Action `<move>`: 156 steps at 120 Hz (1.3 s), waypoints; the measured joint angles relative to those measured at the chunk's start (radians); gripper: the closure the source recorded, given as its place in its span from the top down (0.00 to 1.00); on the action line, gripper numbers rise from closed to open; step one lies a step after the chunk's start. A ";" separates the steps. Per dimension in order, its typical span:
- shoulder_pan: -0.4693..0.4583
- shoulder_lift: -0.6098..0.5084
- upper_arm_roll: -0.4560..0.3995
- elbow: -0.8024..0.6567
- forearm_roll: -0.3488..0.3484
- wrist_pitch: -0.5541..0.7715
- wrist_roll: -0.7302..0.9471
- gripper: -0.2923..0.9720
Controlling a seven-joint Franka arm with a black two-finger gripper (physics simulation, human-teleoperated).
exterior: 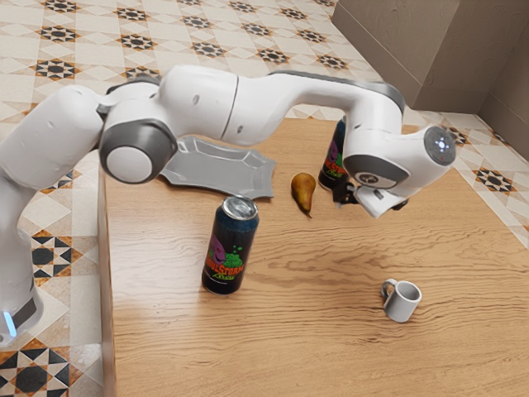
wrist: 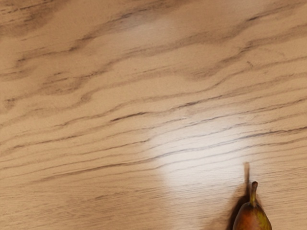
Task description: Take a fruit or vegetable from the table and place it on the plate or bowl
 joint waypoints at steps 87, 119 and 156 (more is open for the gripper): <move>0.044 0.011 0.002 0.001 0.003 0.016 -0.001 0.77; -0.023 -0.095 0.038 0.000 0.030 -0.085 0.000 0.77; 0.002 -0.066 0.067 0.000 0.061 -0.159 0.002 0.77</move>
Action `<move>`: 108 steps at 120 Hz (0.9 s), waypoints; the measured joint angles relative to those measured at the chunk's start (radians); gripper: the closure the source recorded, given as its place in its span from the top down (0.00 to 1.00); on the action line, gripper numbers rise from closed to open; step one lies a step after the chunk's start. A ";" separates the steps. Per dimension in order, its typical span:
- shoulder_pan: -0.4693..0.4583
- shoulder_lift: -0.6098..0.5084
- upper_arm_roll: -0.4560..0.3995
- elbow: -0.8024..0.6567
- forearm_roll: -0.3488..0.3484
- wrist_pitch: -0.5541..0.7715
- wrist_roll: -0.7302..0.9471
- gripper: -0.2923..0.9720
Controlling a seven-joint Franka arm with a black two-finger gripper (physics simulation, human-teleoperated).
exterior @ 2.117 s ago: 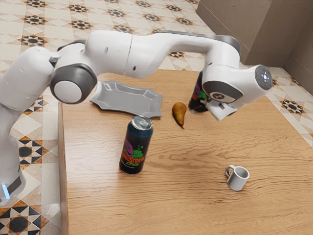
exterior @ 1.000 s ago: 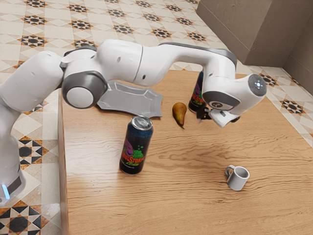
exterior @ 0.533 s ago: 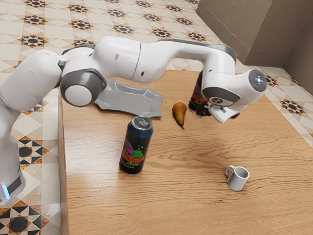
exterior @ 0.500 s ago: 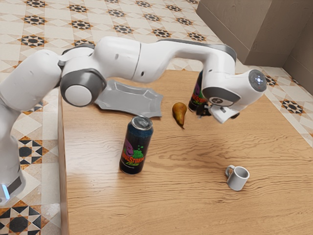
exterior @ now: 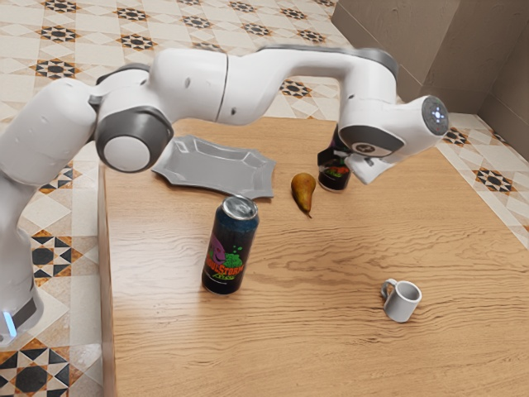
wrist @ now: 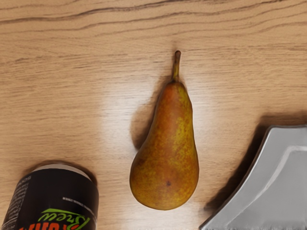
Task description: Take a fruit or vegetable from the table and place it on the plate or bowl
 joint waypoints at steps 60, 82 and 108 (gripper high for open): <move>0.018 0.088 -0.002 -0.002 -0.038 -0.016 0.001 0.77; 0.019 0.091 -0.005 -0.002 -0.054 -0.002 0.001 0.77; 0.019 0.091 -0.005 -0.003 -0.068 0.014 0.002 0.77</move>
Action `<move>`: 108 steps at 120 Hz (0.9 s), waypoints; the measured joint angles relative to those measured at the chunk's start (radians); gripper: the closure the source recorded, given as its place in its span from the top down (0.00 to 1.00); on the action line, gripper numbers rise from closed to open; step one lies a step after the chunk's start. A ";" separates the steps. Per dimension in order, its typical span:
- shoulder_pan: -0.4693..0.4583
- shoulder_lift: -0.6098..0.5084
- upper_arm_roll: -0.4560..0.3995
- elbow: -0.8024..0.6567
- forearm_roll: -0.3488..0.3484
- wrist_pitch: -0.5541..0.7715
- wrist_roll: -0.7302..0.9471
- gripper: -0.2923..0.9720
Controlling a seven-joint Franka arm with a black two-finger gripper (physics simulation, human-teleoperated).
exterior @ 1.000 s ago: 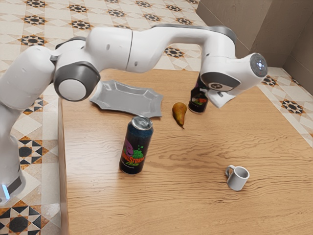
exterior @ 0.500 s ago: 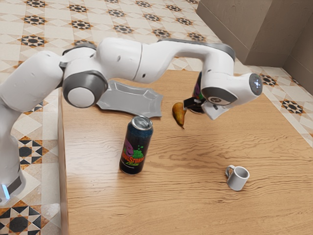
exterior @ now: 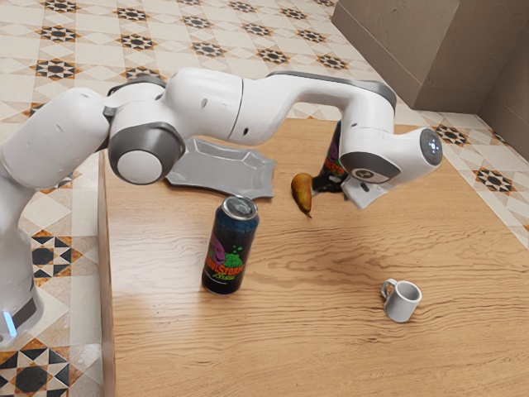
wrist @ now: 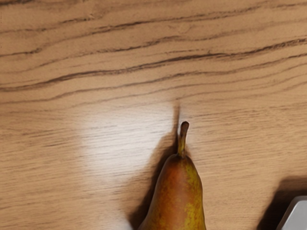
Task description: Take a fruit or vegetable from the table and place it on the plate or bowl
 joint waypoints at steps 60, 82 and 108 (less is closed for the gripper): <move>0.029 0.027 -0.001 0.001 -0.014 0.046 0.001 0.77; 0.044 0.039 -0.001 0.001 -0.014 0.075 0.002 0.77; 0.062 0.041 0.000 0.003 -0.010 0.108 0.002 0.77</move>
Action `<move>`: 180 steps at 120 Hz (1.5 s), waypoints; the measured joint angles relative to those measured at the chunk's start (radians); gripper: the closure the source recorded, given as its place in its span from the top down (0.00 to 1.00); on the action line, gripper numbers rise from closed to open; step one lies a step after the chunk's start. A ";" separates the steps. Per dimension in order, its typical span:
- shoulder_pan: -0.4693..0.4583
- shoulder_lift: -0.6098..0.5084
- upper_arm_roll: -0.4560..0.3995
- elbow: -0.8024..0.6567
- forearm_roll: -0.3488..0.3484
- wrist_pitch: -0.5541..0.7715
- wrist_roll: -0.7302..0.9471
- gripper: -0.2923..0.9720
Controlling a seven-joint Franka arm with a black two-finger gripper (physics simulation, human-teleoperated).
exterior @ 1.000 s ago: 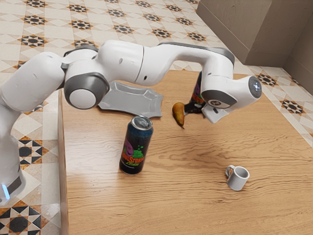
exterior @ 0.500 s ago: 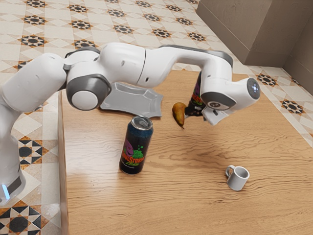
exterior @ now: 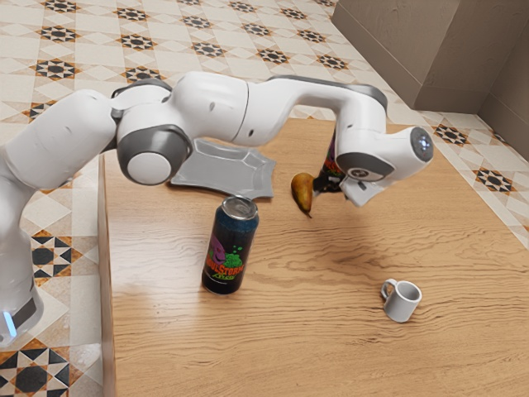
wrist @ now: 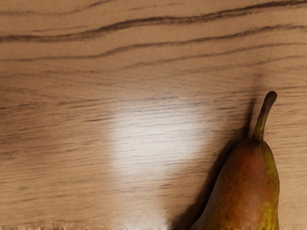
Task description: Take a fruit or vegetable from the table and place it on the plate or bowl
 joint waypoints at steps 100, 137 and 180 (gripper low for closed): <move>0.012 0.012 0.006 -0.002 -0.036 -0.080 -0.018 0.77; -0.029 -0.024 0.101 0.001 0.014 -0.110 -0.023 0.77; -0.001 -0.007 0.119 -0.008 0.028 -0.122 -0.030 0.77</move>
